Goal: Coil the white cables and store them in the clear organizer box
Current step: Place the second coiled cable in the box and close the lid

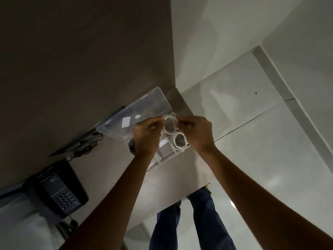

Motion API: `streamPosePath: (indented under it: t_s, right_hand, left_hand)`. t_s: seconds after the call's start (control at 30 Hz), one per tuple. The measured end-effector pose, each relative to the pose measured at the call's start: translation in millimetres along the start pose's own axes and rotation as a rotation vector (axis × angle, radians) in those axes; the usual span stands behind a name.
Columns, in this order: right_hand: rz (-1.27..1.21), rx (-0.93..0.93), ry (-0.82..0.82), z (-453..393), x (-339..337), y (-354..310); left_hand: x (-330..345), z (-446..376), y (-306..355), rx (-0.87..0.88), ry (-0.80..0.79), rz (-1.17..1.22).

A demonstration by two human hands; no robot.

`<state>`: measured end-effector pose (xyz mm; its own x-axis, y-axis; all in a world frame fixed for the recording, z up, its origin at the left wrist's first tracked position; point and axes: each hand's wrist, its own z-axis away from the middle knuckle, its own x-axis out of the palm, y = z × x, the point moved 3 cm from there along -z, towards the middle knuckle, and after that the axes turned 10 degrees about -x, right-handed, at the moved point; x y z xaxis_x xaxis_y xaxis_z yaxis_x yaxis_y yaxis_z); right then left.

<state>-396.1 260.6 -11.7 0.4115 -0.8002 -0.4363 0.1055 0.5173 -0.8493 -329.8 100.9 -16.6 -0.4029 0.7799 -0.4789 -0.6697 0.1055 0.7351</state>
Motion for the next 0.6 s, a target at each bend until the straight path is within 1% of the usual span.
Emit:
streamPosePath:
  t_s: [0.1, 0.23, 0.3, 0.4, 0.6]
  right_hand:
    - [0.061, -0.090, 0.019, -6, 6, 2]
    - [0.102, -0.050, 0.008, -13, 14, 10]
    - [0.136, -0.062, -0.004, -15, 16, 15]
    - [0.185, -0.111, -0.018, -14, 16, 18]
    - [0.179, -0.117, -0.023, -15, 18, 24]
  left_hand:
    - [7, -5, -5, 0.067, 0.043, -0.027]
    - [15, -5, -8, 0.119, 0.098, -0.062]
    - [19, -4, -9, 0.133, 0.114, -0.070]
    - [22, -2, -12, 0.113, 0.113, -0.069]
    - [22, -6, -12, 0.128, 0.083, -0.154]
